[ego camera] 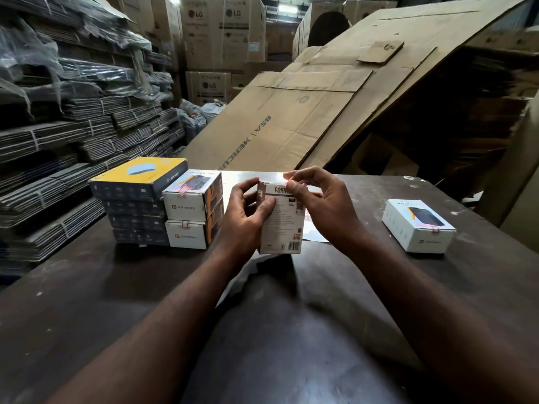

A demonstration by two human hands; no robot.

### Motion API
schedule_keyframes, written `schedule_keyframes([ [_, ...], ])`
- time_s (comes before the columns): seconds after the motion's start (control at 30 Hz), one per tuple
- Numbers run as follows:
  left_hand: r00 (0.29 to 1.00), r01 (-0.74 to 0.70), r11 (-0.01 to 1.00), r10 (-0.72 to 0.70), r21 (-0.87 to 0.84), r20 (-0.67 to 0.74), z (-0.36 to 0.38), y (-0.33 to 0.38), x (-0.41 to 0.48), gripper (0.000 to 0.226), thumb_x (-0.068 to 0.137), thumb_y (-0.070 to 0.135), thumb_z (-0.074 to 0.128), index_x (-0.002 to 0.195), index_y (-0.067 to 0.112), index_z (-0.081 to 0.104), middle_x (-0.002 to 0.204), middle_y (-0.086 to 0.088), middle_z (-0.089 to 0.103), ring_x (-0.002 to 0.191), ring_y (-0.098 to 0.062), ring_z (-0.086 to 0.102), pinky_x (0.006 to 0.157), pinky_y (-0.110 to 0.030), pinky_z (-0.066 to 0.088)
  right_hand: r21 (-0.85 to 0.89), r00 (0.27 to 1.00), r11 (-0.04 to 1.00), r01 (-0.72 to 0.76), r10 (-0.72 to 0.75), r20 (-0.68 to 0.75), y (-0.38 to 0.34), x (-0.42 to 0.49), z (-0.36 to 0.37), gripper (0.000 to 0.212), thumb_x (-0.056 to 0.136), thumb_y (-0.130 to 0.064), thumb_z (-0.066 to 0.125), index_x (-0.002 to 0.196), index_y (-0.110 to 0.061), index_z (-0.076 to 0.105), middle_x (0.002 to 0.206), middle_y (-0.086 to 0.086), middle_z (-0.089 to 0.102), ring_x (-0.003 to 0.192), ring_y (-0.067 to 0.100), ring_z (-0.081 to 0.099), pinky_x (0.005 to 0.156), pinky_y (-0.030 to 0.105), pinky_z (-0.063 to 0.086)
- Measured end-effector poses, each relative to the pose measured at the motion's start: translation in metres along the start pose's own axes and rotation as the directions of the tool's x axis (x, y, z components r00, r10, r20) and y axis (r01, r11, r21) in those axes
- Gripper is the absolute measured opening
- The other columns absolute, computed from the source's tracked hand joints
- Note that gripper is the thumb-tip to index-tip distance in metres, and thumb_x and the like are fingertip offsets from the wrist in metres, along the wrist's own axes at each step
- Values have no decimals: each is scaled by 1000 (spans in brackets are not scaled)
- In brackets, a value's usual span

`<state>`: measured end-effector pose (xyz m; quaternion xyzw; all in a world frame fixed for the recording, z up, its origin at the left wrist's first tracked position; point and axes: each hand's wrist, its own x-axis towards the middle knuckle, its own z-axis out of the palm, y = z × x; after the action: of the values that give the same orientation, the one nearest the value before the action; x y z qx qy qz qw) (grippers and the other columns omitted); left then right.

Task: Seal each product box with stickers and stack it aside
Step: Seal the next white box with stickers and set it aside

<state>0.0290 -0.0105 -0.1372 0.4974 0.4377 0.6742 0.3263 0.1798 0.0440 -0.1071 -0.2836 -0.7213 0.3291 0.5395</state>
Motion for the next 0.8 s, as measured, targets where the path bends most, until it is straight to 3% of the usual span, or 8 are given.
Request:
schedule_keyframes([
  [0.1,999,-33,999,33,-3,41,1,2,-2,45,99,13,61,135,38,51,121,0,65,107,-14,69,78,-31,61,105,999,994,-37,36,16,-4,0,0,7,95,-12,67,89,-15,67,117,1,72,95,3,69,76,35,61],
  [0.17,996,-62,998,61,16,66,3,3,-3,38,100,10,59,129,34,56,115,6,68,105,-16,69,74,-30,61,153,998,986,-60,58,19,-5,0,-1,8,95,-10,67,88,-14,67,120,2,71,100,5,69,75,28,58],
  [0.27,992,-99,995,96,34,76,5,4,-3,29,100,5,57,121,25,58,106,11,68,97,-15,67,65,-21,53,217,994,970,-108,104,33,-3,1,-1,12,94,-11,67,85,-17,69,122,0,71,115,18,66,85,33,57],
  [0.37,990,-120,991,115,57,79,5,4,-3,26,100,3,56,119,20,56,111,2,63,96,-16,64,65,-21,53,269,988,950,-156,144,62,-4,1,-1,12,95,-9,65,85,-15,68,123,-1,71,115,20,66,87,32,55],
  [0.47,990,-117,991,111,66,91,5,3,-3,24,101,3,55,118,19,54,117,-7,61,103,-27,64,75,-38,59,307,981,932,-193,178,78,-6,0,0,11,96,-8,62,87,-11,67,124,0,70,111,19,67,90,32,55],
  [0.6,994,-94,993,90,74,59,5,2,-3,24,100,3,55,115,22,54,121,-9,60,112,-38,63,87,-59,56,386,973,893,-230,208,99,-11,1,1,15,98,-10,60,84,-13,66,124,-1,71,97,11,66,80,23,55],
  [0.8,996,-79,995,76,62,43,9,4,-6,24,100,6,57,112,27,54,120,-9,60,111,-38,64,87,-62,56,408,970,880,-243,223,96,-14,1,5,10,96,-11,63,88,-9,68,133,2,64,97,2,69,75,19,54],
])
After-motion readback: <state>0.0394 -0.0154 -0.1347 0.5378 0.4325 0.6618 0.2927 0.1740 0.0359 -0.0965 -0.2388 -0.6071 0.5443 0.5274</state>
